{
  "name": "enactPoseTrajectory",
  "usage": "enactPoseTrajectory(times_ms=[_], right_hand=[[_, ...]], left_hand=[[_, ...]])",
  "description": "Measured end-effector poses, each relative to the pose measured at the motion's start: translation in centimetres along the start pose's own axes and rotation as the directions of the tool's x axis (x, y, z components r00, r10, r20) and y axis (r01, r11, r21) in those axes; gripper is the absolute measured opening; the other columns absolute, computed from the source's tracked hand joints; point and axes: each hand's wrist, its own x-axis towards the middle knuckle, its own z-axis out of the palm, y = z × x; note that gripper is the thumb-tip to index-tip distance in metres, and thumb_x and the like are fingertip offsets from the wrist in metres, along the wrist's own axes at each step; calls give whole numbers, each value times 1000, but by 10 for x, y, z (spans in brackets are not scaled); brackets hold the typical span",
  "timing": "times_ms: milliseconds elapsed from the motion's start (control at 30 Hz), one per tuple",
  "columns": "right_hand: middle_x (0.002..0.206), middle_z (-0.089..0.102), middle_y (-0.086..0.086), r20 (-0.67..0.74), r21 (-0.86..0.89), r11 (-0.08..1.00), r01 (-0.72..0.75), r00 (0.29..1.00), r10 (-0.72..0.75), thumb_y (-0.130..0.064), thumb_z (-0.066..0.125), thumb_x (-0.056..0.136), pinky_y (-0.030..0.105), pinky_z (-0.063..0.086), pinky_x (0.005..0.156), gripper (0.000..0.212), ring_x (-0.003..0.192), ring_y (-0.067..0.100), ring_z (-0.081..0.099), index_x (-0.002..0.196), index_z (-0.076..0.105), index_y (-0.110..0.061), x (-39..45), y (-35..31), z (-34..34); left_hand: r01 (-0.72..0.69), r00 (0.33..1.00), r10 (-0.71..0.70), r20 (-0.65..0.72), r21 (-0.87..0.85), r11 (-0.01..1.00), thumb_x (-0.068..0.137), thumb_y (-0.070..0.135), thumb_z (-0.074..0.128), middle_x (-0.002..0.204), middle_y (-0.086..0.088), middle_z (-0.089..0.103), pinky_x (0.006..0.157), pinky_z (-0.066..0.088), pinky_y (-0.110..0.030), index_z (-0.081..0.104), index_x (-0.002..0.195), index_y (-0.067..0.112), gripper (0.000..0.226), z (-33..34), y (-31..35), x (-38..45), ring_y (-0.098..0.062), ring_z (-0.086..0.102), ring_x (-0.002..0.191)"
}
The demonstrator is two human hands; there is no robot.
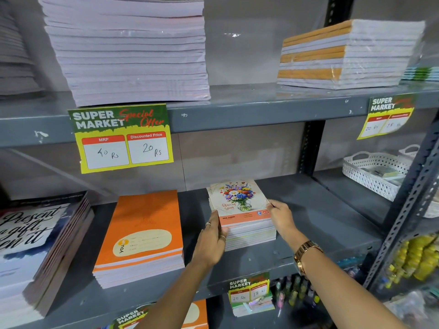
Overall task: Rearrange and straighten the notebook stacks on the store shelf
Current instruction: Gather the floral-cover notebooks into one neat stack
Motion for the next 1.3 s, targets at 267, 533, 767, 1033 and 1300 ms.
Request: enactPoseTrajectory(times_ms=[267, 533, 767, 1033, 1300], right_hand=[[96, 69, 19, -27, -69, 998, -11, 1000, 9, -5, 37, 95, 34, 48, 72, 32, 78, 25, 59, 107, 66, -4, 7, -1, 2], [96, 71, 19, 3, -210, 978, 8, 1000, -8, -3, 35, 94, 37, 51, 73, 34, 78, 25, 58, 105, 67, -4, 9, -5, 3], [113, 67, 18, 90, -307, 949, 74, 995, -48, -3, 30, 96, 44, 53, 91, 37, 100, 33, 64, 123, 55, -6, 6, -9, 3], [114, 65, 16, 141, -403, 902, 155, 984, -107, 0, 30, 96, 41, 55, 86, 38, 101, 30, 64, 129, 48, -9, 2, -11, 1], [119, 64, 16, 116, -297, 948, 117, 990, -86, -8, 31, 100, 34, 50, 83, 38, 91, 24, 60, 135, 46, -11, 3, -9, 0]], left_hand=[[31, 999, -30, 18, -44, 999, 96, 11, 44, 133, 2, 54, 99, 48, -42, 18, 143, 33, 58, 0, 0, 3, -21, 52, 121], [56, 995, -45, 86, -124, 991, 95, 7, 44, 139, -1, 49, 108, 38, -42, 15, 143, 31, 61, -4, 4, 4, -22, 42, 130], [-38, 998, 31, 56, 117, 992, 96, 29, 45, 160, 0, -6, 121, 8, -51, -10, 147, 22, 75, 4, 5, 3, -23, 10, 146], [-12, 1000, 11, 4, 191, 981, 99, 37, 31, 160, 2, -7, 120, 1, -48, -5, 148, 23, 62, 12, -2, 8, -21, 2, 147], [12, 1000, -10, -17, 150, 989, 98, 36, 31, 160, 2, 0, 120, 4, -49, 0, 148, 23, 60, 18, -3, 9, -23, 9, 147]])
